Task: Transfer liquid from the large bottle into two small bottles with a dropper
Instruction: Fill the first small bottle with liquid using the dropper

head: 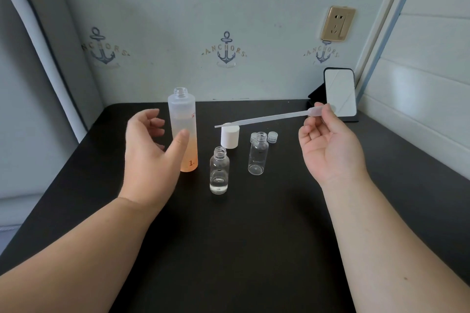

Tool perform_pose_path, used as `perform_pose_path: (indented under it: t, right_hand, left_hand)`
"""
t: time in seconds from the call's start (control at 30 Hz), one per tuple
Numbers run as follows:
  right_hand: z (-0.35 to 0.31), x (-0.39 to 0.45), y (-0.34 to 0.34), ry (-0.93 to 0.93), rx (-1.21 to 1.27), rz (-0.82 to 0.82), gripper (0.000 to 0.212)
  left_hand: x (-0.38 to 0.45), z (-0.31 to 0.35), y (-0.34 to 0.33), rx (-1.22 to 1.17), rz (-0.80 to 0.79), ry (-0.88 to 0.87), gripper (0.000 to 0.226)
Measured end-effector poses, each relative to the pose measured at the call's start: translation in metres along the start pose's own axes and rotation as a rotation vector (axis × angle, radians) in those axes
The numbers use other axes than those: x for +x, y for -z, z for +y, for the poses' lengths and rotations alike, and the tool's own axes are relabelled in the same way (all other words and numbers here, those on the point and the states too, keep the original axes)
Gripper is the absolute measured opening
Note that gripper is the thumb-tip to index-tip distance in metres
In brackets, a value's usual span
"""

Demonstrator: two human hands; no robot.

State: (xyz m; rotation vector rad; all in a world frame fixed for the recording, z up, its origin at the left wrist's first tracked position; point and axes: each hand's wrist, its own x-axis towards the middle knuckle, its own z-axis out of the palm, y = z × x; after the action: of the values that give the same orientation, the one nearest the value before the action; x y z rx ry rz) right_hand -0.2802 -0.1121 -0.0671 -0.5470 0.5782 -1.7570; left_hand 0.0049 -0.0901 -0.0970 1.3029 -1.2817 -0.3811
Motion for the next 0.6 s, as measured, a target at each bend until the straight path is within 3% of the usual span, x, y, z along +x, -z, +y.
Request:
perform_pose_path:
  t: [0.13,0.33,0.47,0.6]
  right_hand:
    - [0.001,0.000,-0.001,-0.002,0.002,-0.010,0.017]
    - [0.002,-0.001,-0.003,0.001,-0.016,-0.035,0.014]
    - [0.000,-0.003,-0.006,0.016,-0.018,-0.043,0.017]
    - [-0.002,-0.004,-0.007,0.040,0.023,-0.022,0.012]
  left_hand:
    - [0.006,-0.008,-0.007,0.033,-0.202,0.110,0.076]
    - [0.007,-0.014,-0.010,0.132,-0.271,0.090,0.038]
    - [0.005,-0.009,-0.010,0.109,-0.276,0.077,0.032]
    - [0.001,-0.002,-0.007,0.117,-0.312,0.036,0.042]
